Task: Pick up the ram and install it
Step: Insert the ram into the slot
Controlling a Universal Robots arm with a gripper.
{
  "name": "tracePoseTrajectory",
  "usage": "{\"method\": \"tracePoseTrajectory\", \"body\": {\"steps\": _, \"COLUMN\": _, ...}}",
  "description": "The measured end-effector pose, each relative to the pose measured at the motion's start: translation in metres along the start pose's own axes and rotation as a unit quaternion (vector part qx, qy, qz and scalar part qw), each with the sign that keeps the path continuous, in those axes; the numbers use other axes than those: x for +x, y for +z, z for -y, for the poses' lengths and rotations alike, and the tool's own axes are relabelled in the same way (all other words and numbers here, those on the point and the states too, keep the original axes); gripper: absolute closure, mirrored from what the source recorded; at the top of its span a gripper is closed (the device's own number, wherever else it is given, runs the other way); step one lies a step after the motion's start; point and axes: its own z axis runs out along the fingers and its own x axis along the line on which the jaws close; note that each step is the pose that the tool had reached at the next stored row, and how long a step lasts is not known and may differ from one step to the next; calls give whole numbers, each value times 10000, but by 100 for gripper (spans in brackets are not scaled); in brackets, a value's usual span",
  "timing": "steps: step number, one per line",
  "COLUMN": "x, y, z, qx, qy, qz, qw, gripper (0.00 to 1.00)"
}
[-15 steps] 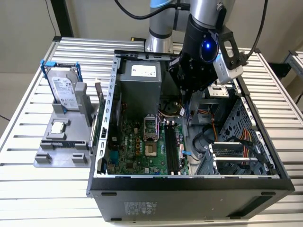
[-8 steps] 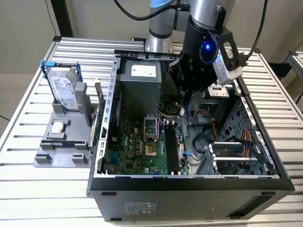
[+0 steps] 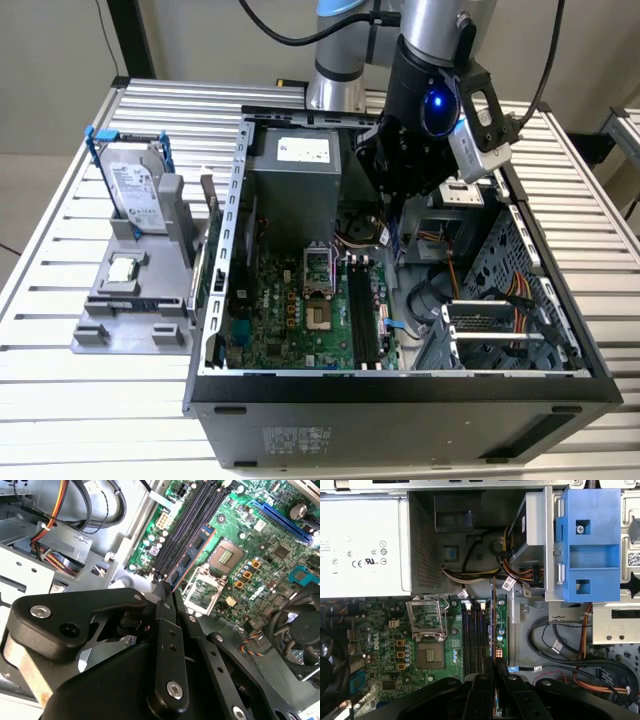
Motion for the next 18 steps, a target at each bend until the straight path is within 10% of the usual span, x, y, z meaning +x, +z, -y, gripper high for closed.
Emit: {"method": "tracePoseTrajectory", "body": {"steps": 18, "x": 0, "y": 109, "z": 1, "qx": -3, "qy": -1, "qz": 0, "qw": 10000, "gripper": 100}}
